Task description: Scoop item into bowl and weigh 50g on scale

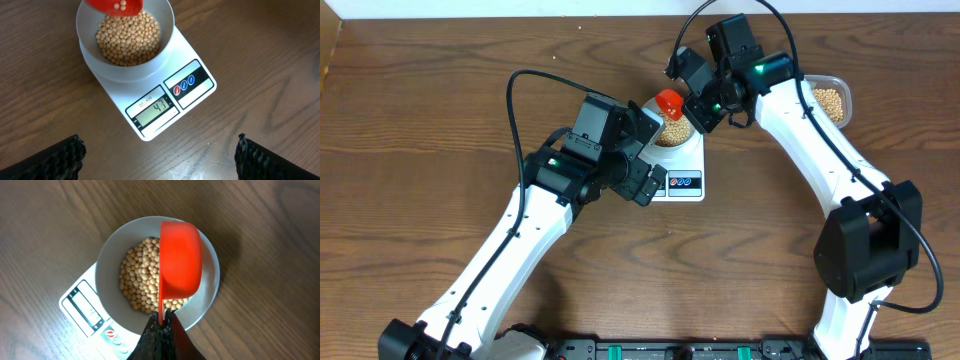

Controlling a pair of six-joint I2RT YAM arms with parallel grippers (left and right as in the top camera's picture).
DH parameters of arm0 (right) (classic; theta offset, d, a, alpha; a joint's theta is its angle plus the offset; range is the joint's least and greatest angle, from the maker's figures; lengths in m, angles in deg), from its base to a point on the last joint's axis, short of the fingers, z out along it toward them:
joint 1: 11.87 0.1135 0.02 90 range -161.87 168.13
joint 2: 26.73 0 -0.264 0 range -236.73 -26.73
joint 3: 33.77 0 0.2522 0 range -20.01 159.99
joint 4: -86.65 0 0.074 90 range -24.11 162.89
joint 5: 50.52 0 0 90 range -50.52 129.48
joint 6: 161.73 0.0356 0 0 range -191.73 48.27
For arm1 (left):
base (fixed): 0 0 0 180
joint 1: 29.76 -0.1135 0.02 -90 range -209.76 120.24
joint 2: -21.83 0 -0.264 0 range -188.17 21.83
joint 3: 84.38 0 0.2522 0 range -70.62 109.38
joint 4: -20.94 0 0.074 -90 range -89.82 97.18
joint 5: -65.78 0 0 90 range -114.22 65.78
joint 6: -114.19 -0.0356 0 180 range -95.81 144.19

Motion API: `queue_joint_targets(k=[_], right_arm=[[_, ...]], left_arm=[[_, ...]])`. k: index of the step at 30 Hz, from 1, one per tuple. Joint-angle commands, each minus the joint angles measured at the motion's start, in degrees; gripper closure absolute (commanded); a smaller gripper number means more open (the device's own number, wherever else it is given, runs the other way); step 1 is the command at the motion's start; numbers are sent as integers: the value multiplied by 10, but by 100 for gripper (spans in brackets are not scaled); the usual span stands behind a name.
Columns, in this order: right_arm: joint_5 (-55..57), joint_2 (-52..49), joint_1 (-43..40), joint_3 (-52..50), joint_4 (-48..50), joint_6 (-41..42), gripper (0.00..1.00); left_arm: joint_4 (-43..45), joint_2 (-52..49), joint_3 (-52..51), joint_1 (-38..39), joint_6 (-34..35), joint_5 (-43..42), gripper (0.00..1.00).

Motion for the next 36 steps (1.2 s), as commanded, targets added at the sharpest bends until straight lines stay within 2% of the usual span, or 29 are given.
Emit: queue_joint_targets(k=[1, 20, 36], right_arm=[[-42, 13, -5, 8, -3, -7, 99], [-72, 13, -31, 8, -16, -8, 99], [-72, 13, -31, 8, -16, -41, 99]], left_arm=[[-2, -4, 0, -2, -9, -3, 2], [-2, -4, 0, -2, -9, -3, 2], [-2, -4, 0, -2, -9, -3, 2]])
